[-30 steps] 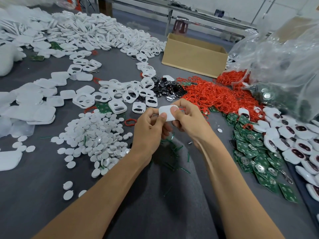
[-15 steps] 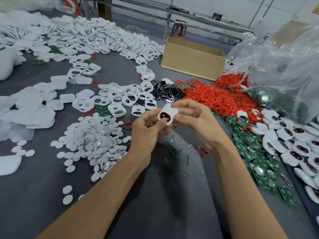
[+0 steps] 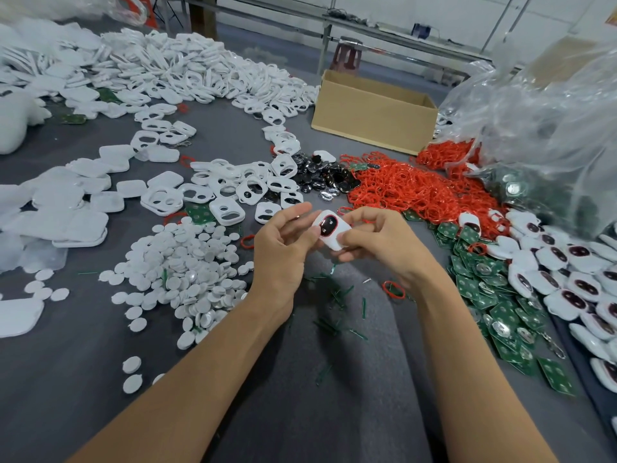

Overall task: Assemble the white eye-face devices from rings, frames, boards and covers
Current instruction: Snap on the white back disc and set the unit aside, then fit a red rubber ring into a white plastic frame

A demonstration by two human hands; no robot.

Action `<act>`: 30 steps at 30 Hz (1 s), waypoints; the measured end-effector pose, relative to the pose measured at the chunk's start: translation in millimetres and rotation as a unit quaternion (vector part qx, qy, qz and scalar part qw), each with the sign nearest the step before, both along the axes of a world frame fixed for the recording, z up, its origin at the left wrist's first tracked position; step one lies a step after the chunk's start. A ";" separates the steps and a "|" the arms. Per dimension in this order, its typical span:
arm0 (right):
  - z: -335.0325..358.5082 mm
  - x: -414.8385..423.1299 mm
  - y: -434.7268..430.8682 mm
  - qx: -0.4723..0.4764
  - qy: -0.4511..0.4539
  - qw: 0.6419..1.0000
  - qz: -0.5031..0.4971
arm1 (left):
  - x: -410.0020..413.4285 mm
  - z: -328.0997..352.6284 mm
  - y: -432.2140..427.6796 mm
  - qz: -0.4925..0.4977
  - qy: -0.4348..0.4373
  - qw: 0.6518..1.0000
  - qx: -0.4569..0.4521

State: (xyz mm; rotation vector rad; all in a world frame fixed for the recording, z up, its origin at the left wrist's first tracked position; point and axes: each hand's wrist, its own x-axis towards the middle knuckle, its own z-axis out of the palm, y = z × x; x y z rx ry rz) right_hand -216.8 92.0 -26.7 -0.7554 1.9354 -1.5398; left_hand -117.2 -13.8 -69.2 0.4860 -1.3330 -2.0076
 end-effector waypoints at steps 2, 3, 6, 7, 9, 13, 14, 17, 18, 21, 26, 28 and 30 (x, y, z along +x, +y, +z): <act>0.5 2.7 -1.2 0.006 -0.004 1.000 0.023 | -0.5 -1.1 -0.5 0.000 -0.004 1.000 -0.014; 0.5 3.6 -2.0 0.002 -0.005 1.000 0.025 | -0.9 -1.5 -0.9 0.001 -0.005 1.000 -0.015; 0.5 6.5 -4.5 -0.012 0.000 1.000 0.009 | -1.7 -2.1 -2.8 0.003 0.001 1.000 0.001; 0.4 7.3 -5.0 -0.014 0.002 1.000 0.007 | -1.8 -2.0 -3.2 0.006 0.000 1.000 0.004; 0.6 8.7 -4.9 -0.018 0.002 1.000 0.009 | -1.8 -1.7 -3.1 0.009 0.001 1.000 0.014; 0.8 10.4 -5.2 -0.028 -0.004 1.000 0.005 | -1.4 -0.2 -2.5 0.008 0.003 1.000 0.019; 0.5 10.7 -5.6 -0.029 -0.004 1.000 0.004 | -1.2 0.0 -2.8 0.009 0.002 1.000 0.018; -0.2 9.7 -5.8 -0.027 -0.002 1.000 0.003 | -0.7 0.6 -2.8 0.010 0.001 1.000 0.017; 0.1 9.4 -5.6 -0.026 -0.001 1.000 0.003 | -0.6 1.0 -2.7 0.011 0.000 1.000 0.017; 0.8 9.5 -4.6 -0.018 -0.005 1.000 0.002 | 0.3 1.3 -2.2 0.008 -0.005 1.000 0.012; 10.1 11.7 2.0 0.032 0.034 0.999 0.005 | 4.2 1.9 2.0 -0.015 -0.018 0.999 -0.023; 15.5 11.2 10.8 0.048 0.071 0.996 -0.024 | 5.0 2.3 3.5 -0.018 -0.015 0.999 -0.025; 15.9 10.1 28.2 0.075 0.106 0.989 -0.071 | 6.1 2.0 4.3 -0.016 -0.017 0.999 -0.026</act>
